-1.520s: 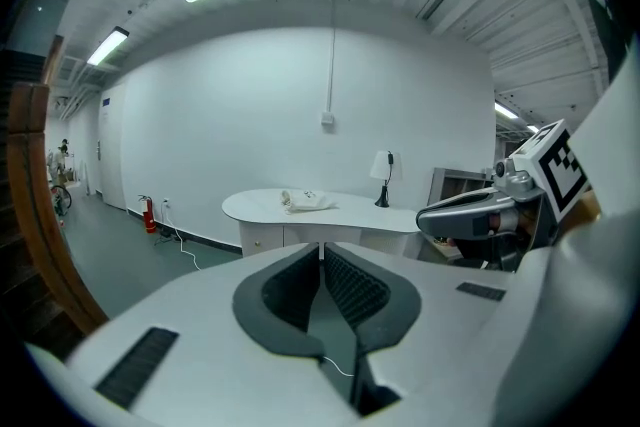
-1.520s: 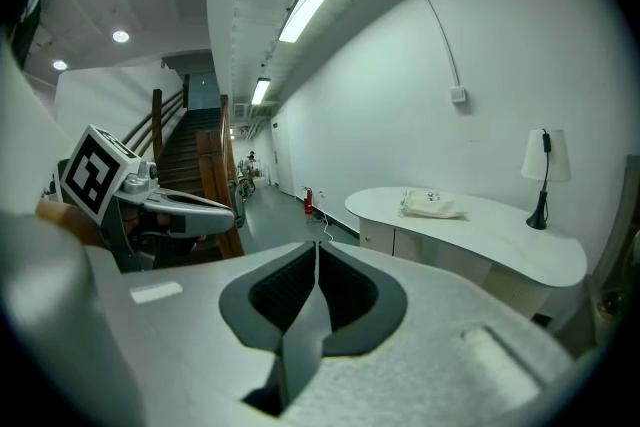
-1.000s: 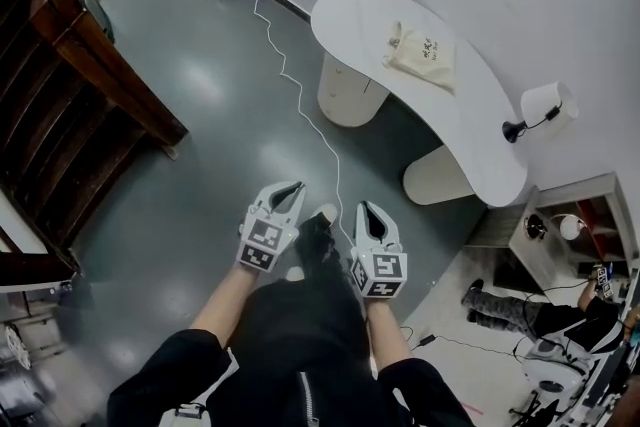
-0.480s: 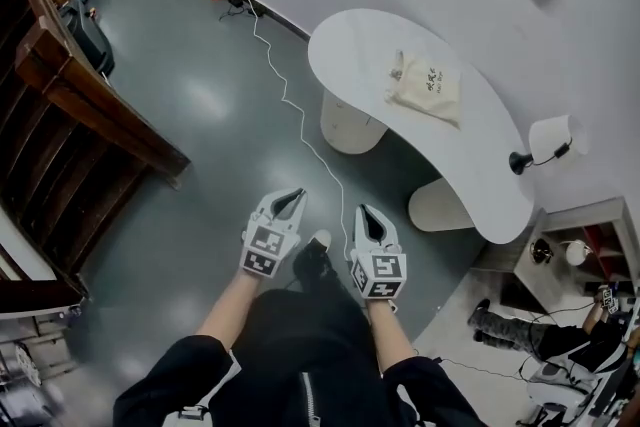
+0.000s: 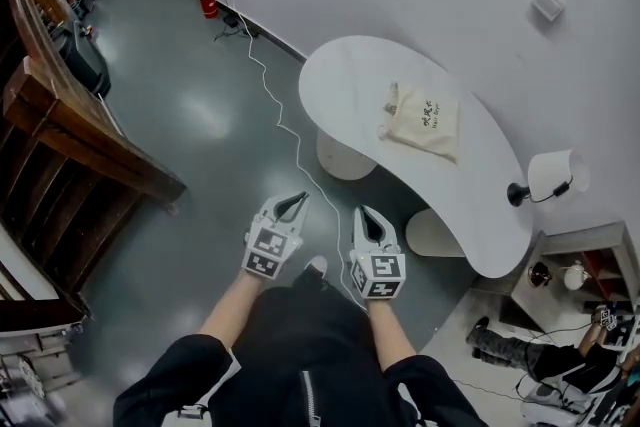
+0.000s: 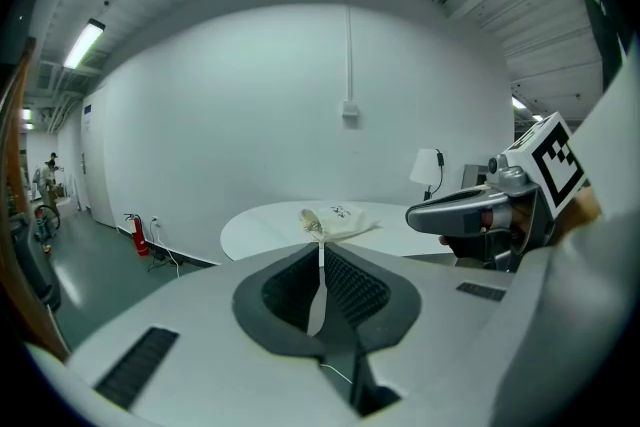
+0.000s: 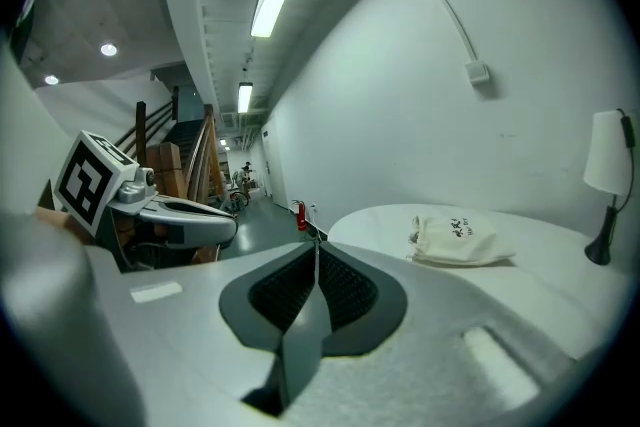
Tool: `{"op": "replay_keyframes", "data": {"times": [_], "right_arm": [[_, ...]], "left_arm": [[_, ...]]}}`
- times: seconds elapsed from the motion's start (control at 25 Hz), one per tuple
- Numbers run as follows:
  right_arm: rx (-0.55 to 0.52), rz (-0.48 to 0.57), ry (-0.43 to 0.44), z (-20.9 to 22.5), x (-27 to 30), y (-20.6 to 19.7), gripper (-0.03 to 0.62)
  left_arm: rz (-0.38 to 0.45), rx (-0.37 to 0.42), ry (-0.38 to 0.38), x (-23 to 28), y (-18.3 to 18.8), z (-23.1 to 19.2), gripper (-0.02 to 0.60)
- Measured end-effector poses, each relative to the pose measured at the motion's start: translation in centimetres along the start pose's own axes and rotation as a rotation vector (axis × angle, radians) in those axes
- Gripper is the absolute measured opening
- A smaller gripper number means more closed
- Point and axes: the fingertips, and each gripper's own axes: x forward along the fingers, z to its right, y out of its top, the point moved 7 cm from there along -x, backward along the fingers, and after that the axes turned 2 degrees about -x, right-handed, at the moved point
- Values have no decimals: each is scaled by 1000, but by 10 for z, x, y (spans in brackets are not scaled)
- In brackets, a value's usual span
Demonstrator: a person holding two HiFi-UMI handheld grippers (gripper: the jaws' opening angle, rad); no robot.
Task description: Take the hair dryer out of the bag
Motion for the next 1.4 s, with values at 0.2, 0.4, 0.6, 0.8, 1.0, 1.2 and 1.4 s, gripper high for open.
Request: {"op": "replay_keyframes", "data": {"times": [0.2,0.4,0.6,0.8,1.0,1.2,1.4], "right_arm": [[12,-8,6,21,25,6,5],[15,-4,-1,45,44,18,5],[13,2,-11,63,53,25,5],[14,17,-24,69,58,31,5],[7,11,-40,77,64,36,5],[18,12,-83,96,75,40,5],[35,4,-132,121,97,46,5]], "left_arm": [[-22,3,-7,33,11,-10,23],[-28,22,-16,61,28,-17,23],[-21,36,-20,77,39,-18,23],[-7,43,-26,89,47,-26,23],[-5,40,-52,108,54,-29,23],[-4,45,-98,140,62,-34,23],[-16,61,-159,182,76,-40,23]]}}
